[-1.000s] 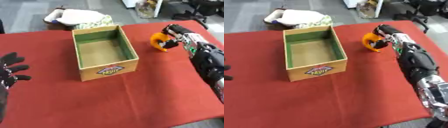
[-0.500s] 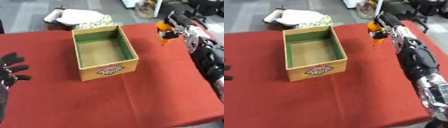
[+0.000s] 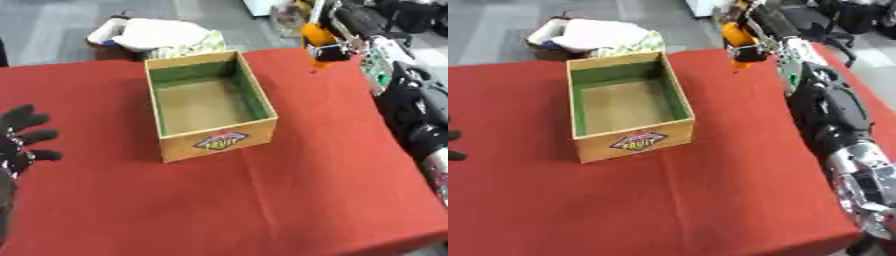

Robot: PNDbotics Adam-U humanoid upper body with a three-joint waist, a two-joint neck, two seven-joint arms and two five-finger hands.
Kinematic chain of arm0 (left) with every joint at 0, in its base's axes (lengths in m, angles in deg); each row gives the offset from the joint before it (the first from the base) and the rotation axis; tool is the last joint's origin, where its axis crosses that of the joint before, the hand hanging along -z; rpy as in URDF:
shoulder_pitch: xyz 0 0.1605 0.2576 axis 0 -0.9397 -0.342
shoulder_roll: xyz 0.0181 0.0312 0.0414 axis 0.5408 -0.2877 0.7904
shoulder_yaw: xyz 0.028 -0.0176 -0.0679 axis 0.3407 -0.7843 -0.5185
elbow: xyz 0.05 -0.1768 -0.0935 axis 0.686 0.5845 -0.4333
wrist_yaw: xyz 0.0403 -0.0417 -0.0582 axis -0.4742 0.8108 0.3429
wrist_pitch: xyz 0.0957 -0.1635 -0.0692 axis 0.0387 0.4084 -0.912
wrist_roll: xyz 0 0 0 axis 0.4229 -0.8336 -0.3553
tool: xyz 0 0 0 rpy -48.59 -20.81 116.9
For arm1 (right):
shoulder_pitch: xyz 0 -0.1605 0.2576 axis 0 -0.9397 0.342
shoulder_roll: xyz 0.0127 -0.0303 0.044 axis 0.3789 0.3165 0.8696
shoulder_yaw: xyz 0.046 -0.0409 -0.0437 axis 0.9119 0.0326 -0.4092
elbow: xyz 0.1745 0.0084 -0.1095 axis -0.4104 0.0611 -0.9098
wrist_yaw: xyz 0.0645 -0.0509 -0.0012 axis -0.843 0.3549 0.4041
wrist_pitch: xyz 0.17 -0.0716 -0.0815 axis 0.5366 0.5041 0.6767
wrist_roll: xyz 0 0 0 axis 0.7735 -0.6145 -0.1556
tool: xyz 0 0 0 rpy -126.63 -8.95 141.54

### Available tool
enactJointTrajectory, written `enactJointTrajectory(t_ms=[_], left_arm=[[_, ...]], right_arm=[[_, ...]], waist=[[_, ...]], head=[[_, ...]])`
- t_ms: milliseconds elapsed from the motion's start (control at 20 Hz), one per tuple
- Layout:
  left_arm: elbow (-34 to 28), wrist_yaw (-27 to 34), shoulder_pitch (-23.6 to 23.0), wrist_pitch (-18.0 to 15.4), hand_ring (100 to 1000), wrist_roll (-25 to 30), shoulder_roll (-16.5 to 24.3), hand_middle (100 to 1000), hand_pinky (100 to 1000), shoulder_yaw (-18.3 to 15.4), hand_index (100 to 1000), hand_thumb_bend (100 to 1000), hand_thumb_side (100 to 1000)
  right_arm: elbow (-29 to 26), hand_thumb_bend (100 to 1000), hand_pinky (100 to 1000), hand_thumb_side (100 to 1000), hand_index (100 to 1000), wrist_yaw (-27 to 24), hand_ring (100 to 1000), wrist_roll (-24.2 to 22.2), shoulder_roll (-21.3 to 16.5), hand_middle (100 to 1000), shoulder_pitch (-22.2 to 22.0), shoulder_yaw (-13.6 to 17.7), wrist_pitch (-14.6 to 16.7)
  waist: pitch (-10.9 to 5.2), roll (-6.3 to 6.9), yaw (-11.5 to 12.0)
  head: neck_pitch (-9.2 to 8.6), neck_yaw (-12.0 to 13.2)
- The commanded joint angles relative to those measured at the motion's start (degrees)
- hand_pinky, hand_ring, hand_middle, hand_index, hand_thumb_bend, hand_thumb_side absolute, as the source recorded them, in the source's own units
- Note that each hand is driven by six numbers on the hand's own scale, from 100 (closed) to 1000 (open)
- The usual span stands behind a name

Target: Pick up objects on the table and place them in the box.

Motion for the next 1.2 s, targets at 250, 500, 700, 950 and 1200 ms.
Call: enactJointTrajectory(t_ms=[250, 500, 700, 950, 1200], left_arm=[[-1.21, 0.32, 0.62, 0.12, 737, 0.29, -0.03, 743, 605, 0.21, 874, 115, 1000], [-1.21, 0.48, 0.65, 0.15, 738, 0.43, -0.18, 743, 606, 0.33, 874, 115, 1000], [-1.21, 0.64, 0.72, 0.17, 739, 0.58, -0.38, 743, 606, 0.44, 874, 115, 1000], [-1.21, 0.85, 0.85, 0.20, 740, 0.82, -0.67, 744, 606, 0.64, 875, 114, 1000], [-1.21, 1.01, 0.92, 0.26, 740, 0.95, -0.89, 744, 605, 0.74, 874, 115, 1000]], right_arm=[[-5.01, 100, 664, 140, 228, -3.24, 558, -2.42, 1.99, 100, 3.26, -2.09, 3.07], [-6.54, 100, 664, 145, 231, -3.82, 559, -4.06, 4.73, 100, 3.78, -3.62, 4.81], [-7.88, 100, 668, 145, 233, -4.06, 559, -5.31, 6.98, 100, 3.72, -5.17, 6.45], [-8.13, 100, 671, 155, 240, -2.96, 562, -6.74, 10.03, 100, 3.51, -6.59, 7.70], [-7.38, 100, 675, 166, 261, -0.33, 572, -7.62, 12.58, 102, 2.84, -7.65, 8.66]], waist=[[-1.30, 0.05, 0.19], [-1.38, 0.32, 0.37], [-1.43, 0.62, 0.55], [-1.48, 1.03, 0.74], [-1.35, 1.40, 0.96]], head=[[-0.64, -0.53], [-0.72, -0.85], [-0.81, -1.14], [-0.91, -1.73], [-0.98, -2.14]])
